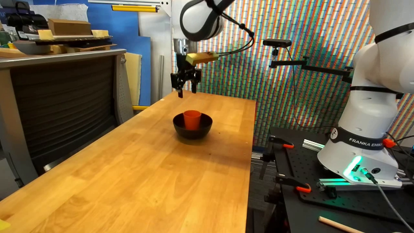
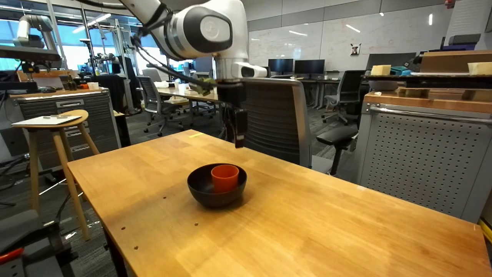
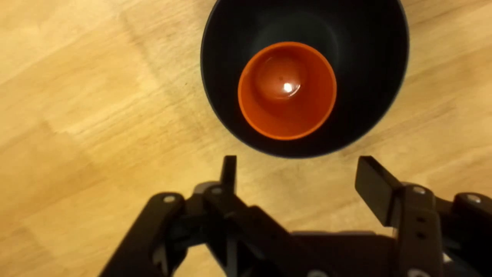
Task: Put the orange cup in the bowl
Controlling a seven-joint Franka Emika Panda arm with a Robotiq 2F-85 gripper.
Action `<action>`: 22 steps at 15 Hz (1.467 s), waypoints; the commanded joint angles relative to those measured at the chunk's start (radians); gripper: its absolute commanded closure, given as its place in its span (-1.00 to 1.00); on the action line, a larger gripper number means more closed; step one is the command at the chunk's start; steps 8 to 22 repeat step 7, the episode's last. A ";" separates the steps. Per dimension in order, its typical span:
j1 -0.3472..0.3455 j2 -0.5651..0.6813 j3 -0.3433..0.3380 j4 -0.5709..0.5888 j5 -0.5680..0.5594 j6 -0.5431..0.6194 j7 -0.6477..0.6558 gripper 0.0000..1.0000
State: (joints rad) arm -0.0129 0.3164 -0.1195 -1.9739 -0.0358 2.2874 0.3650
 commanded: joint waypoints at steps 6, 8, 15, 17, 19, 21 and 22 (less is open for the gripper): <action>-0.009 -0.250 0.040 0.005 -0.059 -0.264 -0.118 -1.00; -0.009 -0.271 0.044 0.002 -0.059 -0.283 -0.129 -1.00; -0.009 -0.271 0.044 0.002 -0.059 -0.283 -0.129 -1.00; -0.009 -0.271 0.044 0.002 -0.059 -0.283 -0.129 -1.00; -0.009 -0.271 0.044 0.002 -0.059 -0.283 -0.129 -1.00; -0.009 -0.271 0.044 0.002 -0.059 -0.283 -0.129 -1.00; -0.009 -0.271 0.044 0.002 -0.059 -0.283 -0.129 -1.00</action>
